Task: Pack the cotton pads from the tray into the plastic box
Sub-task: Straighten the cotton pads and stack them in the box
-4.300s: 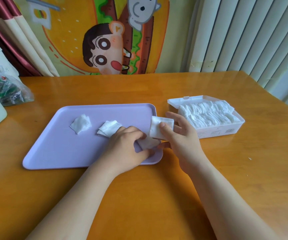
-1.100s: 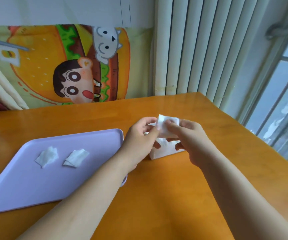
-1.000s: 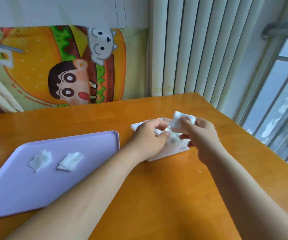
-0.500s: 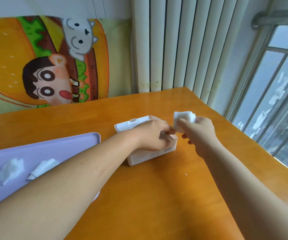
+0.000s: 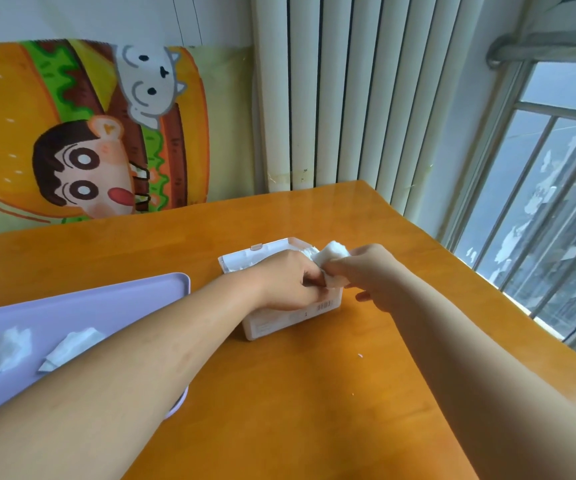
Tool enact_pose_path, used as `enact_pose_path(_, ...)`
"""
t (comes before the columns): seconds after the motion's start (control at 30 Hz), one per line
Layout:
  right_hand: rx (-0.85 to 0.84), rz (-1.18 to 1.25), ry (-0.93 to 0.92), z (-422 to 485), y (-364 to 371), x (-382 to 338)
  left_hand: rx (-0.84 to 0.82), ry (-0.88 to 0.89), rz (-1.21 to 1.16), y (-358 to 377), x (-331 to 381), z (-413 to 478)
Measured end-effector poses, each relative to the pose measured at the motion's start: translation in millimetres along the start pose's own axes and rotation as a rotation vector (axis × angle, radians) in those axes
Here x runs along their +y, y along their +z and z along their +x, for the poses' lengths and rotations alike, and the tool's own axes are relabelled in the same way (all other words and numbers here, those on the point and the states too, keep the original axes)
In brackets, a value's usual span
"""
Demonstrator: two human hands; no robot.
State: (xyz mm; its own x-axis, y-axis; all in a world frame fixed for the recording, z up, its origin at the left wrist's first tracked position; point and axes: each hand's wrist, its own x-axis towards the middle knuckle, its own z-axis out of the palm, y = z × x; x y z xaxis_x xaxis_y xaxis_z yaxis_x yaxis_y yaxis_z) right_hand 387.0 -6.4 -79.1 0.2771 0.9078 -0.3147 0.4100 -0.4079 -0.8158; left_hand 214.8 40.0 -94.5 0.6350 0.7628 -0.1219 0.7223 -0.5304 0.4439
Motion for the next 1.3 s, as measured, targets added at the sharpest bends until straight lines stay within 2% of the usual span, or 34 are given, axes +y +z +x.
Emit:
enact_pose_path(0.17,0.048,-0.216,-0.077,11.5,8.9,-3.6,-0.007,-0.005,0.132,-5.2,5.8,-1.7)
enact_pose_path(0.3,0.121,-0.586,-0.095,10.3,15.6,-8.1,-0.038,-0.014,0.163,-7.6,1.0,-5.2)
enact_pose_path(0.37,0.126,-0.669,-0.092,8.6,20.5,-12.6,-0.041,-0.023,0.155,-4.4,-4.8,-8.0)
enact_pose_path(0.57,0.098,-0.586,-0.036,8.0,35.9,-14.2,0.066,0.063,0.085,2.1,-12.7,-16.9)
enact_pose_path(0.67,-0.076,-0.587,-0.038,-5.3,36.9,-29.1,0.117,0.054,0.03,1.0,-19.0,-26.2)
enact_pose_path(0.77,-0.22,-0.619,0.035,-27.6,32.5,-44.3,0.148,0.035,0.029,2.9,-17.1,-32.7)
enact_pose_path(0.83,-0.176,-0.616,0.018,-27.6,31.3,-41.7,0.154,0.027,0.06,4.5,-14.2,-33.9)
enact_pose_path(0.93,0.08,-0.622,-0.051,-19.2,27.4,-28.9,0.153,0.024,0.079,5.7,-14.7,-35.2)
enact_pose_path(1.0,0.171,-0.668,-0.065,-18.8,23.8,-24.9,0.143,0.014,0.062,5.9,-15.7,-36.7)
enact_pose_path(1.13,0.225,-0.676,-0.038,-14.9,25.9,-21.3,0.147,0.012,0.049,6.3,-15.2,-37.1)
enact_pose_path(1.3,0.209,-0.578,0.038,-8.3,38.5,-16.1,0.157,0.021,0.013,9.7,-16.8,-37.0)
